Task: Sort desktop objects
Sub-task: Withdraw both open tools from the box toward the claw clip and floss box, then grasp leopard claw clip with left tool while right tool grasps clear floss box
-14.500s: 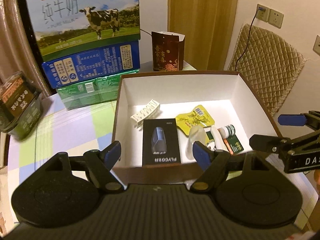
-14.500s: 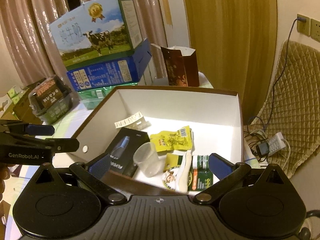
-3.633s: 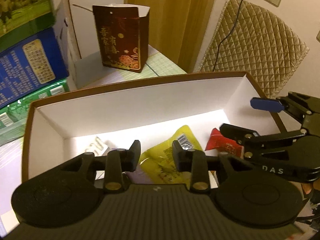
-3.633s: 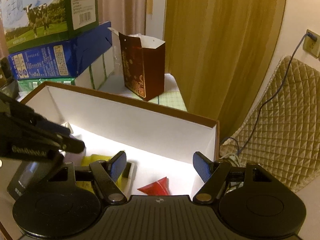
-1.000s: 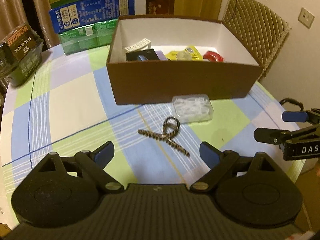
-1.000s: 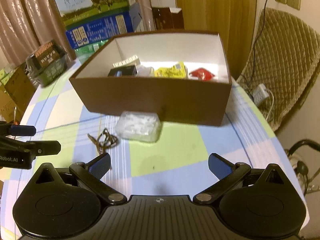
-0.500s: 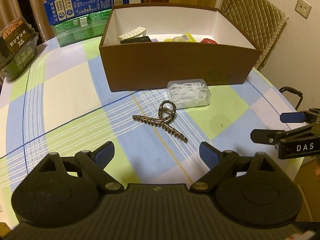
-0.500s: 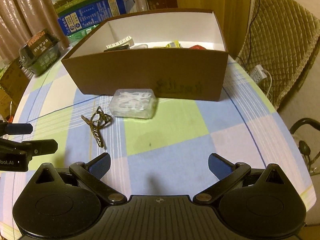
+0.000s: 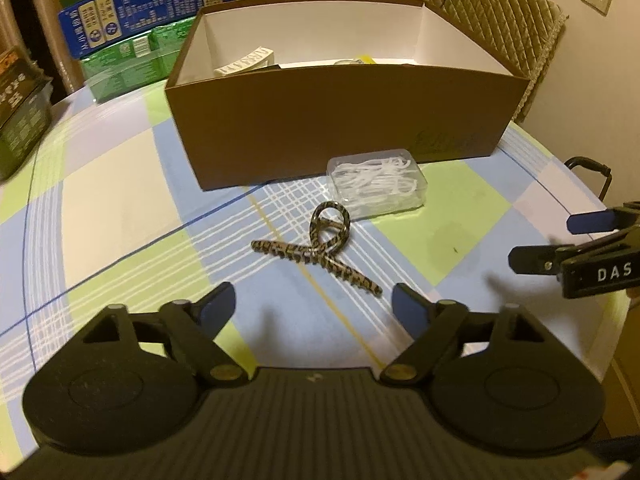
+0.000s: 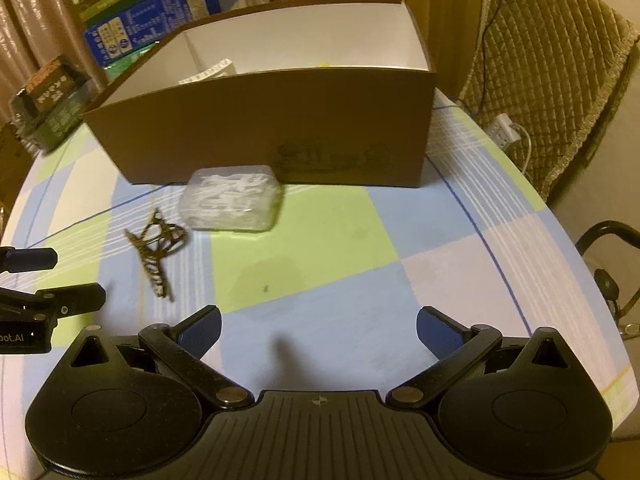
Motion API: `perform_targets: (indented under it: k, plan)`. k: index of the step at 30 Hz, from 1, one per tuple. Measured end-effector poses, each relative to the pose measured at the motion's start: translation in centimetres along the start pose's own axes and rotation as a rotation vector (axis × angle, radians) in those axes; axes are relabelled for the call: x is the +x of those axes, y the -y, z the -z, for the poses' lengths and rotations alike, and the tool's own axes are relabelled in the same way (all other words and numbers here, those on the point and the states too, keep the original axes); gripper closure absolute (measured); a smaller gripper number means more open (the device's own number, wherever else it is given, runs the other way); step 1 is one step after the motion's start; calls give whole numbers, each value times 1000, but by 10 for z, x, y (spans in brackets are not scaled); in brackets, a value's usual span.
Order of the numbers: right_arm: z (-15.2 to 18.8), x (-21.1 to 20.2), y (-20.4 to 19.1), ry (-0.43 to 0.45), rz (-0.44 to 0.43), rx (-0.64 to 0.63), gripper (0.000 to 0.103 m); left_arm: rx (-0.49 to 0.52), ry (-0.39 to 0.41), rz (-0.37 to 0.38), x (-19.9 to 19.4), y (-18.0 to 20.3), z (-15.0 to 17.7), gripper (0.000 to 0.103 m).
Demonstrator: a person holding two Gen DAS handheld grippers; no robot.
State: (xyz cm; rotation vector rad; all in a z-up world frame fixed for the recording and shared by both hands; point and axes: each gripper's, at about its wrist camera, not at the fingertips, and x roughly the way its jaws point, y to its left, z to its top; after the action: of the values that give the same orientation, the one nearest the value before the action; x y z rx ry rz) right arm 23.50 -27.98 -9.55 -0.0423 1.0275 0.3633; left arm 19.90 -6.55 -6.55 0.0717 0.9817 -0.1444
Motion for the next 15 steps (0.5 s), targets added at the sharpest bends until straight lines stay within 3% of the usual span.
perform_targets:
  k: [8, 15]
  plan:
    - [-8, 12, 17, -3, 36, 38, 2, 60, 7, 47, 30, 2, -21, 33]
    - [-10, 21, 27, -20, 55, 68, 2, 98, -18, 72, 62, 2, -30, 49]
